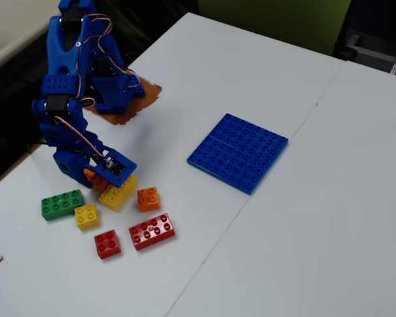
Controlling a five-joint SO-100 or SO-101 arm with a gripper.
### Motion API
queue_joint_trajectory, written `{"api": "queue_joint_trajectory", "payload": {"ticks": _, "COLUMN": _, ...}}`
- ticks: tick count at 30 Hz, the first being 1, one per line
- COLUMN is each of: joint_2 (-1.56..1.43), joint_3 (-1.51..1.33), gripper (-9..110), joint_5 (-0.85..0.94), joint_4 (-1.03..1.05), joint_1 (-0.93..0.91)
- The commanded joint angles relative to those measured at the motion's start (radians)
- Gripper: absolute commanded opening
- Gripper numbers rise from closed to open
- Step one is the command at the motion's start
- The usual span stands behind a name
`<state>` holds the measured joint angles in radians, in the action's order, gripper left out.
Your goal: Pick up the 2x4 orange block and go up the 8x8 blue block.
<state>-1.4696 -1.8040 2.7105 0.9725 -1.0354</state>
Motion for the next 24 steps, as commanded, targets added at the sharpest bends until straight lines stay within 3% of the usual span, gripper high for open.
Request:
{"api": "queue_joint_trajectory", "payload": {"ticks": 1, "joint_2": -0.051, "joint_3": -0.008, "gripper": 1, "joint_5": -0.031, "joint_4": 0.008, "joint_1": 0.015}}
{"api": "queue_joint_trajectory", "payload": {"ticks": 5, "joint_2": -0.155, "joint_3": 0.012, "gripper": 0, "joint_5": -0.129, "joint_4": 0.121, "joint_1": 0.046}}
{"api": "queue_joint_trajectory", "payload": {"ticks": 13, "joint_2": -0.242, "joint_3": 0.445, "gripper": 0, "joint_5": -0.54, "joint_4": 0.664, "joint_1": 0.255}}
{"api": "queue_joint_trajectory", "payload": {"ticks": 19, "joint_2": -0.247, "joint_3": 0.63, "gripper": 0, "joint_5": -0.897, "joint_4": 0.741, "joint_1": 0.517}}
{"api": "queue_joint_trajectory", "payload": {"ticks": 24, "joint_2": -0.173, "joint_3": 0.868, "gripper": 0, "joint_5": -1.008, "joint_4": 0.77, "joint_1": 0.693}}
